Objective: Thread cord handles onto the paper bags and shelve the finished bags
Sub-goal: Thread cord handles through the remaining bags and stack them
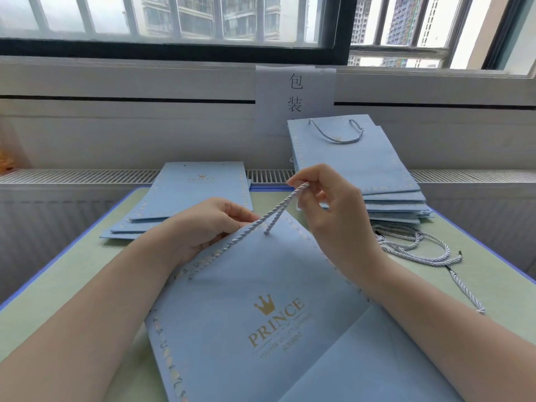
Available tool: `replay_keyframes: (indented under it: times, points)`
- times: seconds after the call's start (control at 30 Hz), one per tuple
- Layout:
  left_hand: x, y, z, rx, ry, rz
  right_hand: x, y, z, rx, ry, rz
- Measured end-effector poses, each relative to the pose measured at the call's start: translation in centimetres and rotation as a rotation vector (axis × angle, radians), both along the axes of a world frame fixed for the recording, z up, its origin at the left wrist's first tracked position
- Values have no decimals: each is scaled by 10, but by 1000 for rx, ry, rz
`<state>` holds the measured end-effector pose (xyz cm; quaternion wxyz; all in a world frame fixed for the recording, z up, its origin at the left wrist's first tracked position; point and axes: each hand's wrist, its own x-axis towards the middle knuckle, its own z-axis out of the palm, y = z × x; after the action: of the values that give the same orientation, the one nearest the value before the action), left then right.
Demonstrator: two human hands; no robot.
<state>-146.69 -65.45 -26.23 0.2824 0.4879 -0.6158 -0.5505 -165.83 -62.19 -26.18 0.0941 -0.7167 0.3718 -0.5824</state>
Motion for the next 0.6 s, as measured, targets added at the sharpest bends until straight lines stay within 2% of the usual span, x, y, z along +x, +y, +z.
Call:
replay_keyframes:
  times: [0.17,0.3,0.43,0.5,0.6]
  points:
    - [1,7,5,-49,-104,46,1,0,1,4,-32,22]
    - [1,17,14,-98,-305,-70,-2,-2,4,2,-160,25]
    - [-3,19,17,-197,-361,-56,-4,-2,4,-38,-150,26]
    - [-3,17,17,-265,-376,-17,-5,-2,6,22,-131,99]
    - [0,14,17,-356,-329,21,-9,-5,15,232,-194,248]
